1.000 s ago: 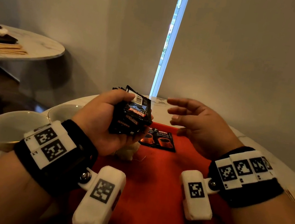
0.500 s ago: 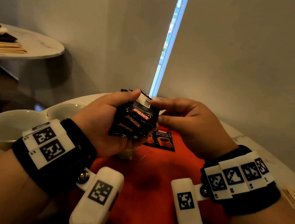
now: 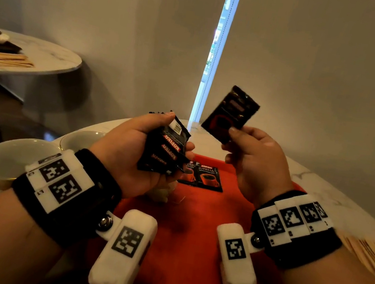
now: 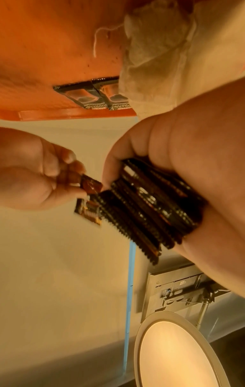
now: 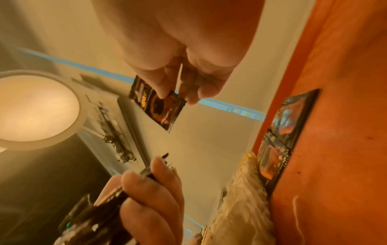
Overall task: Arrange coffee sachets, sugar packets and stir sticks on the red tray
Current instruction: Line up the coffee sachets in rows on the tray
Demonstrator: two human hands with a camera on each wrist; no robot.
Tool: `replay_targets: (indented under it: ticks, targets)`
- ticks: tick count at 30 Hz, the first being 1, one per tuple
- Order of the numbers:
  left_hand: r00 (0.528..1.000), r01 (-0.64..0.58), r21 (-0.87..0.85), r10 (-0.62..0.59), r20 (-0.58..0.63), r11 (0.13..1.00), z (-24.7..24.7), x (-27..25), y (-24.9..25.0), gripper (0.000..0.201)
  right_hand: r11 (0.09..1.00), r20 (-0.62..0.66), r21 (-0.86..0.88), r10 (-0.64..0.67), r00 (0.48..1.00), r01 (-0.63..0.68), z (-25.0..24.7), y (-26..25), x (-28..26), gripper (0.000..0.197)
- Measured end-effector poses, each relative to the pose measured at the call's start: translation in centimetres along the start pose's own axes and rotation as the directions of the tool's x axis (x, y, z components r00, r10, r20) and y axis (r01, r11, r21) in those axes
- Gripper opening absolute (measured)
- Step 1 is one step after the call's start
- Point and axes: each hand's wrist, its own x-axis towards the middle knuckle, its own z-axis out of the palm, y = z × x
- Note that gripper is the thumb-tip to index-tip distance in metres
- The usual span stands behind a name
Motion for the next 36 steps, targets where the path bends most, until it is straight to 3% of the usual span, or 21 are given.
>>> replay_targets:
  ticks: [6,12,22,30,36]
  targets:
    - [0.995,-0.072,-0.042,0.069,-0.077,0.996,0.0,-0.1,0.4,0.054,0.944,0.004,-0.005,0.33,0.944,-0.33,-0.3,1.7,0.3,0.012]
    - [0.995,-0.079,-0.06,0.076,-0.063,0.995,0.0,-0.2,0.5,0.056,0.872,0.082,-0.115,0.485,0.871,-0.475,0.1,2.6,-0.5,0.017]
    - [0.996,-0.076,-0.06,0.073,-0.053,0.995,-0.1,-0.2,0.5,0.052,0.807,0.141,-0.195,0.585,0.799,-0.557,0.3,2.3,-0.8,0.033]
    - [0.997,-0.072,-0.075,0.069,-0.041,0.995,-0.2,-0.1,0.5,0.056,0.818,0.198,-0.218,0.571,0.797,-0.532,0.7,1.7,-1.4,0.031]
    - [0.996,-0.076,-0.069,0.073,-0.044,0.995,-0.3,-0.1,0.5,0.058,0.827,0.165,-0.288,0.539,0.826,-0.483,0.7,1.8,-1.6,0.024]
